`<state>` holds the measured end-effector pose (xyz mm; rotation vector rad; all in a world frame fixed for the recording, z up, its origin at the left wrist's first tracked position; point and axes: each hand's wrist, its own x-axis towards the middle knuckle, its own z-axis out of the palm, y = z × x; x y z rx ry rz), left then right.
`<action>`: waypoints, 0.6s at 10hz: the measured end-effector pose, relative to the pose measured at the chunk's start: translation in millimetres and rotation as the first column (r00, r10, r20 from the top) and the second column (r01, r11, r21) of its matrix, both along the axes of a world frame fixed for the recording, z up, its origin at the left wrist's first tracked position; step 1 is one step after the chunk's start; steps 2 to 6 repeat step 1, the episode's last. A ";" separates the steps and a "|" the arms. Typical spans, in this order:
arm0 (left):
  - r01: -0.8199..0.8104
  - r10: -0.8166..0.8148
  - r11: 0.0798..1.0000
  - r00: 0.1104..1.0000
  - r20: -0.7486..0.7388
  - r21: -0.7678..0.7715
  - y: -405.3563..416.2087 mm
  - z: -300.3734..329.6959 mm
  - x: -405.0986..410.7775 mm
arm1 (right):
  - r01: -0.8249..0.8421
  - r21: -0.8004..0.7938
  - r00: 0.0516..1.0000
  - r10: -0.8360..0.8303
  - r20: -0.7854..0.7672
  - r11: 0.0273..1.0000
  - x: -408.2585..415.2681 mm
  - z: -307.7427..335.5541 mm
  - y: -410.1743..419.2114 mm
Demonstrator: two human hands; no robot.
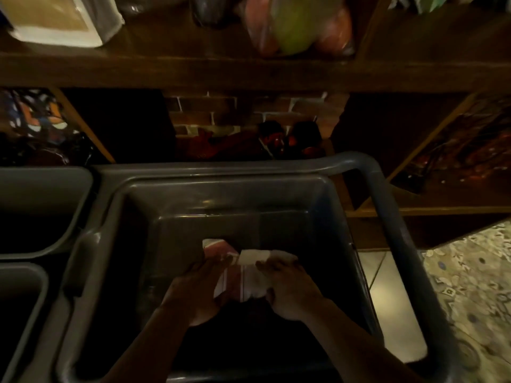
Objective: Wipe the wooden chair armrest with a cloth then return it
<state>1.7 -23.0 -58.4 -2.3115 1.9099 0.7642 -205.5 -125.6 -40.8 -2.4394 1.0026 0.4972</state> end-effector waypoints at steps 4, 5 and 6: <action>-0.020 0.022 0.999 0.998 0.057 -0.046 9.3 26.5 3.2 | 0.103 -0.041 0.992 -0.100 0.071 0.994 -2.5 29.0 10.1; -0.020 0.022 0.999 0.998 0.057 -0.046 9.3 26.5 3.2 | 0.103 -0.041 0.992 -0.100 0.071 0.994 -2.5 29.0 10.1; -0.020 0.022 0.999 0.998 0.057 -0.046 9.3 26.5 3.2 | 0.103 -0.041 0.992 -0.100 0.071 0.994 -2.5 29.0 10.1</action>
